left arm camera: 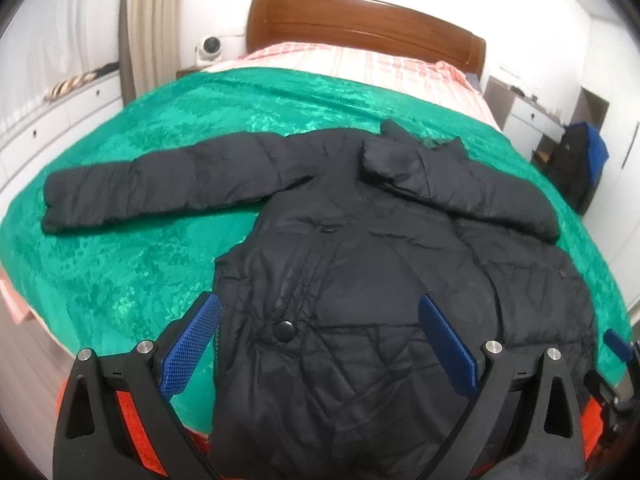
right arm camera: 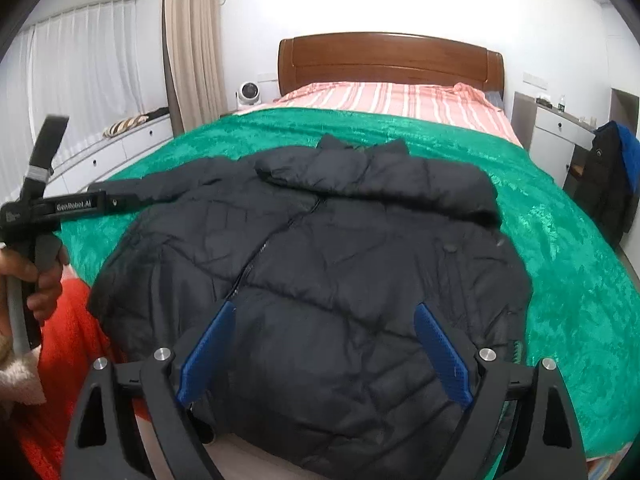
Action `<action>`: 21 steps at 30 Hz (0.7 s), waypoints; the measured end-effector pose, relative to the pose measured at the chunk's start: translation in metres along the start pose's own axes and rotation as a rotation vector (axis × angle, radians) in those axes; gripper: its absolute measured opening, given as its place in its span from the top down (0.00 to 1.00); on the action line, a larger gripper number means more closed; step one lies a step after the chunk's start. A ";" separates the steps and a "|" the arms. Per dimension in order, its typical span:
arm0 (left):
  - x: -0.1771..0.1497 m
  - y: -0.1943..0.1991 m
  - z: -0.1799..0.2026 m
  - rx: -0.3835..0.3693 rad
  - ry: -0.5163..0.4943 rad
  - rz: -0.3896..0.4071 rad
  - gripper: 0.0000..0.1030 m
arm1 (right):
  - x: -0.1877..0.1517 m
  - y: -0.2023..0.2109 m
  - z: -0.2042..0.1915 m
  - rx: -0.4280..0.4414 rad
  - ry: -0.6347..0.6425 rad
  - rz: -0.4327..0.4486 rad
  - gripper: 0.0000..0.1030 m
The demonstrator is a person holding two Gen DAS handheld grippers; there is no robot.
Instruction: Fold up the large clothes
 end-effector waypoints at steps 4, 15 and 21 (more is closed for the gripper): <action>-0.002 0.002 0.002 0.016 -0.033 0.015 0.03 | -0.001 -0.004 -0.007 -0.005 0.019 0.007 0.11; -0.003 0.000 -0.002 0.001 -0.016 0.011 0.03 | -0.006 -0.003 -0.020 -0.017 0.064 0.021 0.10; -0.004 -0.001 0.000 -0.001 -0.020 -0.001 0.03 | -0.009 -0.005 -0.023 -0.004 0.067 0.009 0.10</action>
Point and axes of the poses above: each gripper's, at about its wrist camera, not at the fingertips, and y roughly against the way its jaws point, z to its right, x to its top, the point moved 5 cm from there along -y, roughly the way its jaws point, and after that the axes turned 5 degrees about -z, right-handed, at the moved point
